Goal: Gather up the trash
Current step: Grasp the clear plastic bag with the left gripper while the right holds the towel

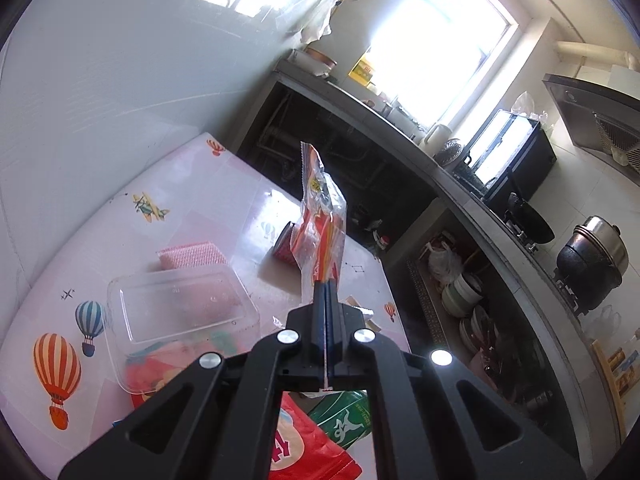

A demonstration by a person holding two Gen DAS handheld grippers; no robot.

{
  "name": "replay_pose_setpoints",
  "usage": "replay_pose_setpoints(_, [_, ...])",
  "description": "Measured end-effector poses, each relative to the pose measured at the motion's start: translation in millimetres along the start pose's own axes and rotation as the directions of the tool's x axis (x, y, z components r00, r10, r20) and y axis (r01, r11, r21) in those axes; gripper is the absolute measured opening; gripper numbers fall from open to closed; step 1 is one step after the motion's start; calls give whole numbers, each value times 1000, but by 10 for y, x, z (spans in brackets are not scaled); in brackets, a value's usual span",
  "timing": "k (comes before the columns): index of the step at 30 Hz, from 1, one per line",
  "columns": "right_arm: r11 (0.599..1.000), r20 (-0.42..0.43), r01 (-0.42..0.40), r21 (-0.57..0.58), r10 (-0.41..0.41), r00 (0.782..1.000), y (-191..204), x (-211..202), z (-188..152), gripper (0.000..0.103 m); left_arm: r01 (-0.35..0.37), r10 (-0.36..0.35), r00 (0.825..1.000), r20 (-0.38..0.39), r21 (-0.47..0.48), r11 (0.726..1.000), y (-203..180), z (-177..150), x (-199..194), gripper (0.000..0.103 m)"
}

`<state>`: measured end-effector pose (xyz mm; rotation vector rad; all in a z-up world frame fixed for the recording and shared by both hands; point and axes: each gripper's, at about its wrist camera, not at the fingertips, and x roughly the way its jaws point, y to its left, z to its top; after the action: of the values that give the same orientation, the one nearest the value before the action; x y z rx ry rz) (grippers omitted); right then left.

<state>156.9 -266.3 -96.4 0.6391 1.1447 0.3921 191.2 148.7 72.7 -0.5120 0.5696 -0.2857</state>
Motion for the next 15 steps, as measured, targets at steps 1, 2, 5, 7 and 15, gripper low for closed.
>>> replay_pose_setpoints(1, [1000, 3, 1, 2, -1, 1000, 1, -5, 0, 4, 1, -1, 1000, 12, 8, 1000, -23, 19, -48, 0])
replay_pose_setpoints(2, [1000, 5, 0, 5, 0, 1000, -2, -9, -1, 4, 6, -6, 1000, 21, 15, 1000, -38, 37, -89, 0])
replay_pose_setpoints(5, [1000, 10, -18, 22, 18, 1000, -41, -28, 0, 4, 14, -17, 998, 54, 55, 998, -148, 99, -223, 0])
replay_pose_setpoints(7, [999, 12, -33, 34, 33, 999, -78, -51, 5, 4, 36, -41, 997, 67, 80, 996, -259, 131, -300, 0])
replay_pose_setpoints(15, [989, 61, -123, 79, 118, 991, -201, -245, -16, 4, 183, -189, 982, 13, 203, 962, -978, 40, -285, 0])
